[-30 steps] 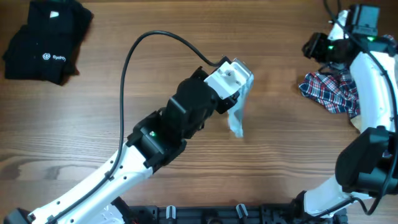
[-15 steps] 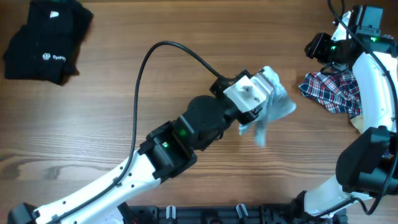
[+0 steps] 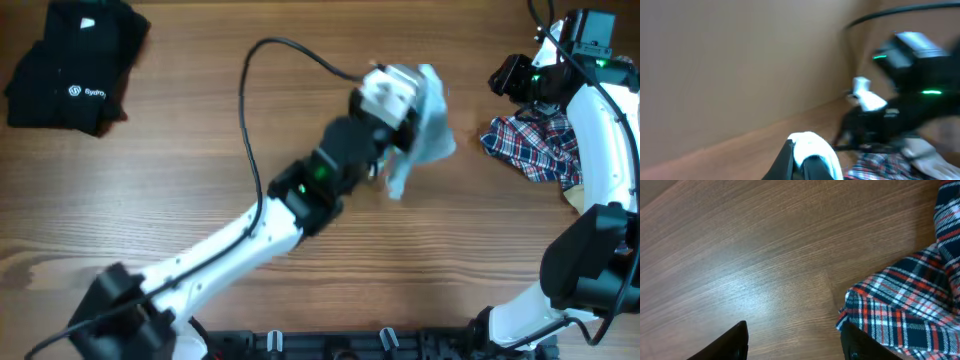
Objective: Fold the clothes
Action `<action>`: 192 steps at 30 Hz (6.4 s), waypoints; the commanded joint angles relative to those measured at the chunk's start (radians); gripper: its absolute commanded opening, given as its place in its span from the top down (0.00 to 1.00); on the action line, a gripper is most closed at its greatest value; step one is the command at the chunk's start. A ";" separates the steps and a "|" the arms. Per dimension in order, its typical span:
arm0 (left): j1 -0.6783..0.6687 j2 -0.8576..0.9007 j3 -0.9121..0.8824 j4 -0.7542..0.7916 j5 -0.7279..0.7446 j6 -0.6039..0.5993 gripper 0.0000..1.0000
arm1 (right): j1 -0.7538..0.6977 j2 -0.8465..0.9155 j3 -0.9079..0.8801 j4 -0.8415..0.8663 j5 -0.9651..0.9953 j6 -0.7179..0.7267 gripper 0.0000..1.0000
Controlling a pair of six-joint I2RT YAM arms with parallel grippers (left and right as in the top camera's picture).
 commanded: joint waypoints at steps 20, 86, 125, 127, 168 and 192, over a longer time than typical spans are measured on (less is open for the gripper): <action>-0.003 0.055 0.087 0.000 -0.084 -0.209 0.96 | 0.003 -0.026 0.005 -0.033 -0.026 0.019 0.41; 0.713 0.394 0.087 -0.610 0.291 -0.123 0.26 | 0.325 -0.100 -0.024 -0.108 -0.182 -0.040 0.40; 0.751 0.254 0.087 -0.848 0.171 0.056 0.20 | 0.325 -0.100 -0.024 -0.091 -0.174 -0.049 0.40; 0.751 0.266 0.087 -0.846 0.187 0.060 0.20 | 0.325 -0.100 -0.024 -0.085 -0.174 -0.048 0.40; 0.745 0.385 0.087 -0.502 0.373 0.131 0.96 | 0.325 -0.100 -0.024 -0.068 -0.175 -0.040 0.40; 0.176 -0.275 0.087 -0.537 0.201 0.058 0.96 | 0.319 -0.101 -0.023 -0.112 -0.185 -0.041 0.40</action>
